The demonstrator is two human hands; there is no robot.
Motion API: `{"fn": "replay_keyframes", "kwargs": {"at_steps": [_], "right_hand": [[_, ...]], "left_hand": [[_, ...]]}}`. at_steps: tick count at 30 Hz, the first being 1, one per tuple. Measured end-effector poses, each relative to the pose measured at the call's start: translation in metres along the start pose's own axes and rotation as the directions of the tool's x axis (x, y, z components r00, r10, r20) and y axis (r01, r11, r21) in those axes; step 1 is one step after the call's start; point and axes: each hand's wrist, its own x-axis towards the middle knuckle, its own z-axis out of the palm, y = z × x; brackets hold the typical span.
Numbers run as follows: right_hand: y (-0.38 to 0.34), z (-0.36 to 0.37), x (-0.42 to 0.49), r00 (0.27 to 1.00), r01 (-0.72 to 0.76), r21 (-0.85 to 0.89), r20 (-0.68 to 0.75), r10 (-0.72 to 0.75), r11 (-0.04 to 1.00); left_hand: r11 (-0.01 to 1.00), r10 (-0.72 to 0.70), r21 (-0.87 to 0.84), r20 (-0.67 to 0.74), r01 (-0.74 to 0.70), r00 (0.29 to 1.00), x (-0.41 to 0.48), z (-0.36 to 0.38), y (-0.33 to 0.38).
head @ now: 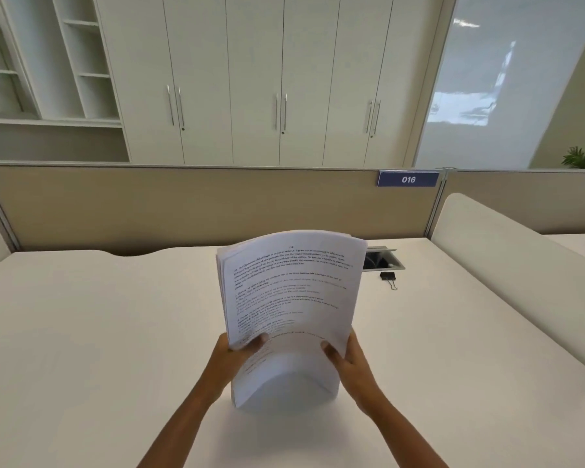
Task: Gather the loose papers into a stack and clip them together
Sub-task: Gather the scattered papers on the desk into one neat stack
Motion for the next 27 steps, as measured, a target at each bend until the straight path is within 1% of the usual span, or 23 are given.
{"fn": "replay_keyframes", "kwargs": {"at_steps": [3,7,10,13,15,18,20,24,27], "right_hand": [[0.014,0.004,-0.007,0.998,-0.063,-0.063,0.007,0.063,0.996],[0.027,0.004,-0.006,0.985,-0.161,-0.146,-0.085,0.15,0.976],[0.026,0.003,0.0,0.977,-0.175,-0.196,-0.157,0.145,0.965],[0.02,0.001,0.009,0.978,-0.155,-0.274,-0.178,0.109,0.949],[0.018,0.001,0.016,0.98,-0.163,-0.329,-0.166,0.113,0.93],[0.017,0.001,0.026,0.967,-0.246,-0.366,-0.153,0.202,0.898],[0.02,0.003,0.03,0.949,-0.314,-0.355,-0.152,0.277,0.88],[0.025,0.009,0.034,0.91,-0.415,-0.345,-0.149,0.387,0.842],[0.027,0.014,0.036,0.885,-0.464,-0.364,-0.152,0.44,0.807]], "left_hand": [[1.0,-0.022,0.016,-0.022,0.022,1.0,-0.006,0.003,-0.03],[0.999,-0.028,0.03,-0.119,0.032,0.992,-0.006,0.006,-0.048],[0.997,-0.054,0.047,-0.169,0.062,0.984,0.002,0.004,-0.047],[0.988,-0.132,0.063,-0.159,0.143,0.979,0.014,-0.002,-0.039],[0.975,-0.205,0.052,-0.137,0.214,0.969,0.023,-0.005,-0.033],[0.943,-0.328,0.03,-0.068,0.33,0.942,0.031,-0.009,-0.029],[0.919,-0.386,0.067,-0.048,0.388,0.921,0.035,-0.01,-0.031],[0.87,-0.474,0.106,-0.081,0.481,0.877,0.042,-0.01,-0.038],[0.845,-0.508,0.122,-0.127,0.521,0.852,0.046,-0.011,-0.044]]}}
